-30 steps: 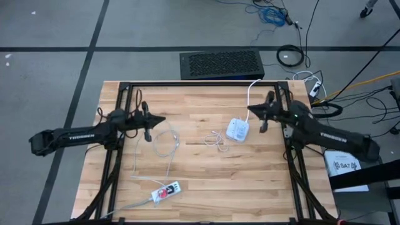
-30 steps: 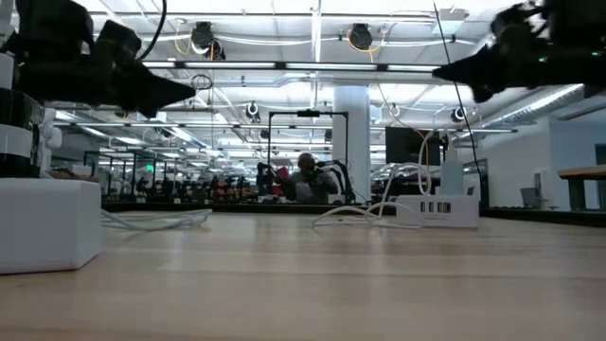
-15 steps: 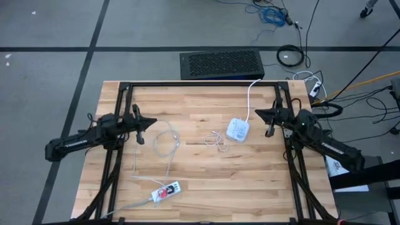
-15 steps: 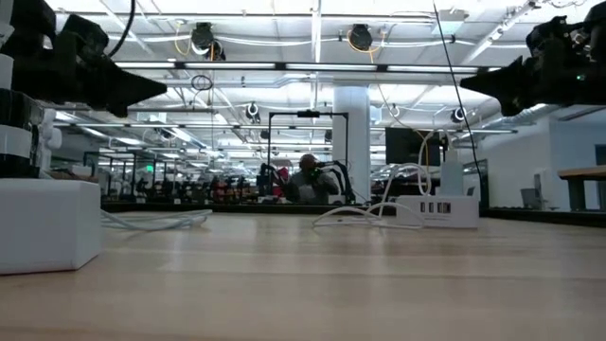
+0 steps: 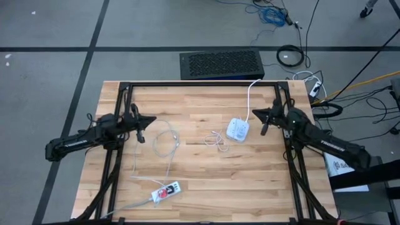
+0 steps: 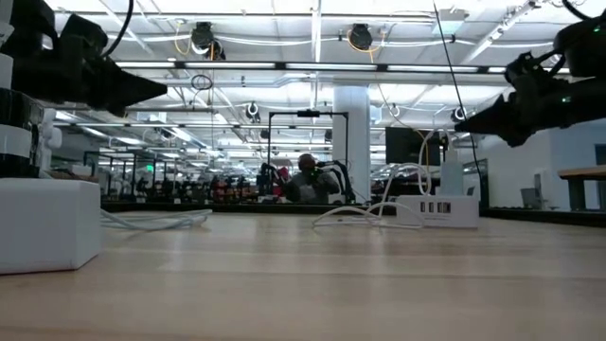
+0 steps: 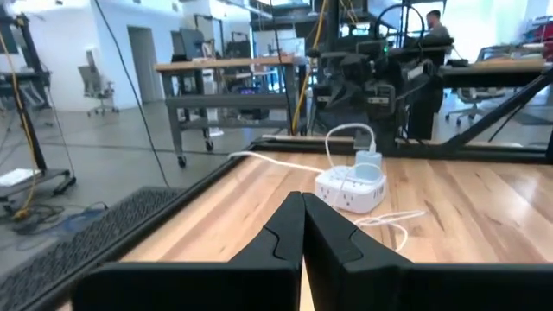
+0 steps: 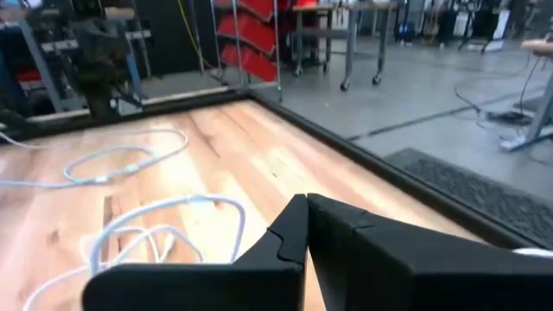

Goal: Insert USB
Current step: Return to Home Position

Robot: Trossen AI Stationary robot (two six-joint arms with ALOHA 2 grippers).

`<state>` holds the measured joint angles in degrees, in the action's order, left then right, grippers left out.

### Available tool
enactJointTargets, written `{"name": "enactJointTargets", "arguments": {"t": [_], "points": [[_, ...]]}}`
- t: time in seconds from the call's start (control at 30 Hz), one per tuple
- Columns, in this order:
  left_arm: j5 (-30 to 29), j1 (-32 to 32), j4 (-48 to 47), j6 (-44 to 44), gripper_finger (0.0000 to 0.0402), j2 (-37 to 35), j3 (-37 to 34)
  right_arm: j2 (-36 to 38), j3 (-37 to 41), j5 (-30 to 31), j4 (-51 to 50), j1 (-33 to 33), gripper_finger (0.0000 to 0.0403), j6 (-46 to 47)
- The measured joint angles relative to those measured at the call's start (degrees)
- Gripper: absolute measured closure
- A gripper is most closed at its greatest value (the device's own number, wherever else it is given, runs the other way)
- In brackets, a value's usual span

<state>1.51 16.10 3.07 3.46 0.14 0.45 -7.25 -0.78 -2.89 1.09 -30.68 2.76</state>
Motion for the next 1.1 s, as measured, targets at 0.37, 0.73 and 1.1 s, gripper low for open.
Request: {"name": "enactJointTargets", "arguments": {"t": [0.37, 0.73, 1.1], "points": [[-4.08, 0.00, -2.12, -1.60, 0.0393, 0.13, 0.00, -1.00, 0.00, -2.01, 4.14, 0.03, 0.0403, -5.53], [-4.47, -0.17, -1.78, -2.79, 0.0393, -0.11, -0.02, 6.10, -0.02, -0.25, 0.22, -0.96, 0.0403, -8.36], [-5.60, 0.00, -1.90, -4.26, 0.0393, 0.85, -0.02, 1.15, -0.02, 0.06, -0.09, -1.24, 0.0403, -7.26]]}}
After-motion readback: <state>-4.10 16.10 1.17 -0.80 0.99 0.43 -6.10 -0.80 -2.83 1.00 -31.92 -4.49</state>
